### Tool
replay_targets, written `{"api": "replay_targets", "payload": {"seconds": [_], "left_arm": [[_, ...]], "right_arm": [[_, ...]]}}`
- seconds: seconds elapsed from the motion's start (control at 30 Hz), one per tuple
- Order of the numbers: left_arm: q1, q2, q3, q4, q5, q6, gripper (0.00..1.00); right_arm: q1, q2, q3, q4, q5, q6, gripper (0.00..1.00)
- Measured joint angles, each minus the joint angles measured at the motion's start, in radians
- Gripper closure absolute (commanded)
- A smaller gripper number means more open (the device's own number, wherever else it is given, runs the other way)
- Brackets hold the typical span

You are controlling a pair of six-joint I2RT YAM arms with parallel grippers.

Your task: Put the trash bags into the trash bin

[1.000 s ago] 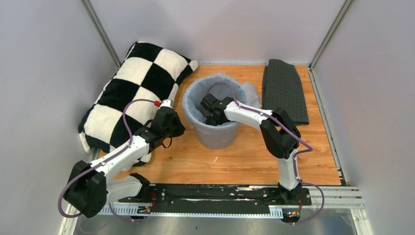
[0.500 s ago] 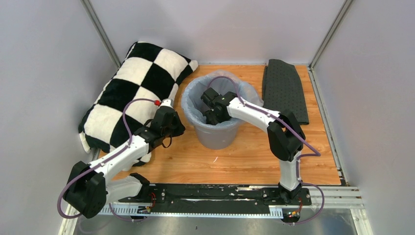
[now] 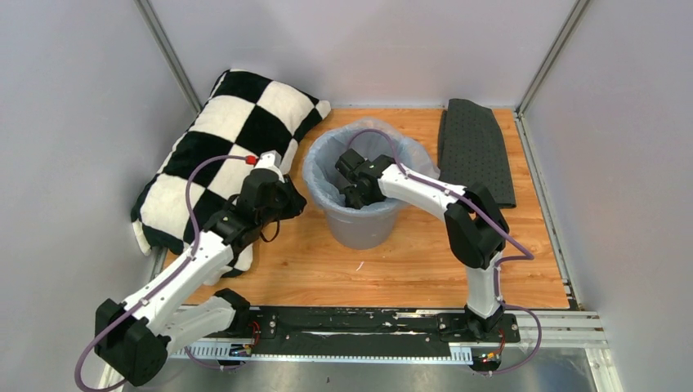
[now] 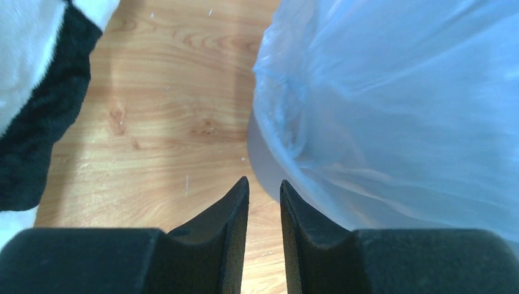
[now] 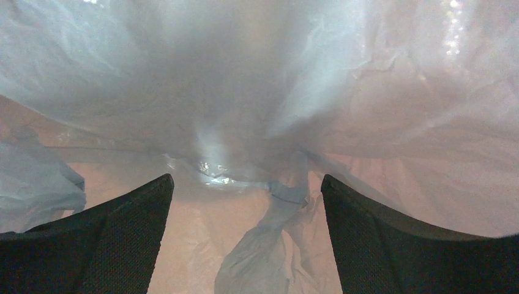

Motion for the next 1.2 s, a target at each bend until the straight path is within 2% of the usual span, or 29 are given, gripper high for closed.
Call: {"api": "replay_targets", "payload": {"seconds": [0.17,0.4,0.5,0.73,1.0,1.2], "left_arm": [[0.0,-0.071,0.087,-0.071,0.0,0.003,0.67],[0.0,-0.144,0.18,-0.109,0.035,-0.009,0.51],[0.0,-0.138,0.209,-0.097,0.077,-0.02,0.49],[0.0,-0.09,0.221,-0.052,0.161,-0.035,0.5],[0.0,-0.034,0.221,-0.029,0.191,-0.036,0.61],[0.0,-0.009,0.221,-0.003,0.198,-0.036,0.65]], "right_arm": [[0.0,0.019,-0.008,0.01,-0.002,0.0,0.09],[0.0,0.055,-0.023,0.029,-0.015,0.0,0.09],[0.0,0.059,-0.03,0.036,-0.019,0.0,0.09],[0.0,0.069,-0.044,0.054,-0.025,0.0,0.1],[0.0,0.071,-0.047,0.058,-0.027,0.0,0.1],[0.004,0.07,-0.035,0.042,-0.026,0.002,0.1]]}}
